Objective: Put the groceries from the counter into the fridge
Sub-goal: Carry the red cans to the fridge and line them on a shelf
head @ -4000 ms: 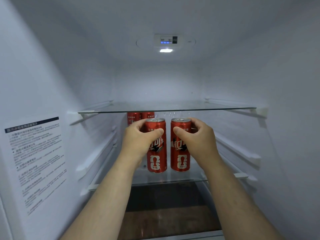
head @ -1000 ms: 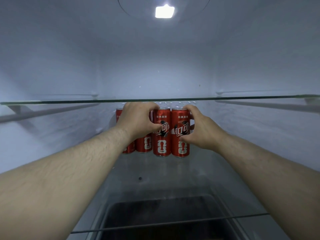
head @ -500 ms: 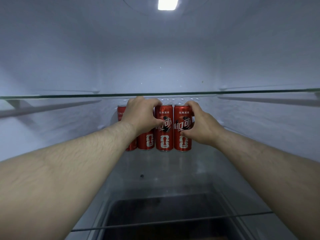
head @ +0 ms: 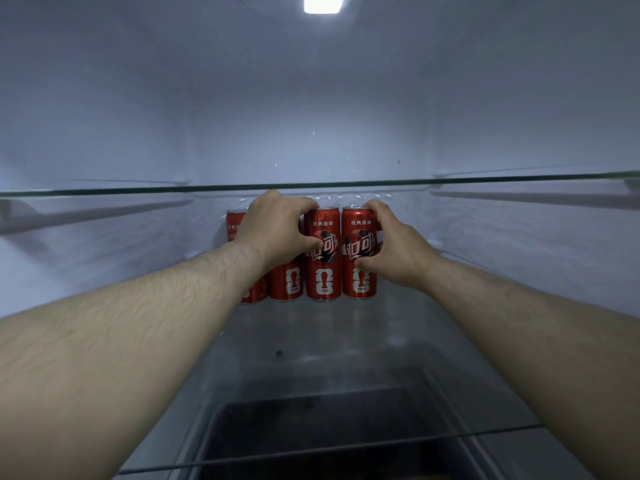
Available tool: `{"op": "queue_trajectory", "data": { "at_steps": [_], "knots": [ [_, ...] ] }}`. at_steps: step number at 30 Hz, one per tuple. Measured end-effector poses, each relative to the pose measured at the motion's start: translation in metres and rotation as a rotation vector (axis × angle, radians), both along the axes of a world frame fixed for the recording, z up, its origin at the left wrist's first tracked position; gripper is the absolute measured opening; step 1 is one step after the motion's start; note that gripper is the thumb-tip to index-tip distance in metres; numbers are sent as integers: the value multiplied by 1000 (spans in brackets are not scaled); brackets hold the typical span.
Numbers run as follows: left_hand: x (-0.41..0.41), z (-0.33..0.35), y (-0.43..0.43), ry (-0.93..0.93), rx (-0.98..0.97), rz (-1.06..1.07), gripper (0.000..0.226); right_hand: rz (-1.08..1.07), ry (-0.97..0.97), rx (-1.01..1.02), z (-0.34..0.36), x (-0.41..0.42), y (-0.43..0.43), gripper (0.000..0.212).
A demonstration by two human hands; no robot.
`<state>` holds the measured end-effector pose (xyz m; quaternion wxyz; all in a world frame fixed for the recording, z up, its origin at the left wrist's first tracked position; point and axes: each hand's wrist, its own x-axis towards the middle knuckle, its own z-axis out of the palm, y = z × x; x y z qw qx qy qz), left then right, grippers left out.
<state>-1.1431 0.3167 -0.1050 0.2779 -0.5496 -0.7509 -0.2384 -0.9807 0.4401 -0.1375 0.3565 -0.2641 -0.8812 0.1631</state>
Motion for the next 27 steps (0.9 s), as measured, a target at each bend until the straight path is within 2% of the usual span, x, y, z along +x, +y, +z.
{"op": "queue_trajectory", "data": {
  "at_steps": [23, 27],
  "knots": [
    [-3, -2, 5, 65, 5, 1, 54, -31, -42, -37, 1, -5, 3, 98],
    [-4, -3, 8, 66, 16, 24, 58, -34, -39, -39, 0, -5, 2, 99]
  ]
}}
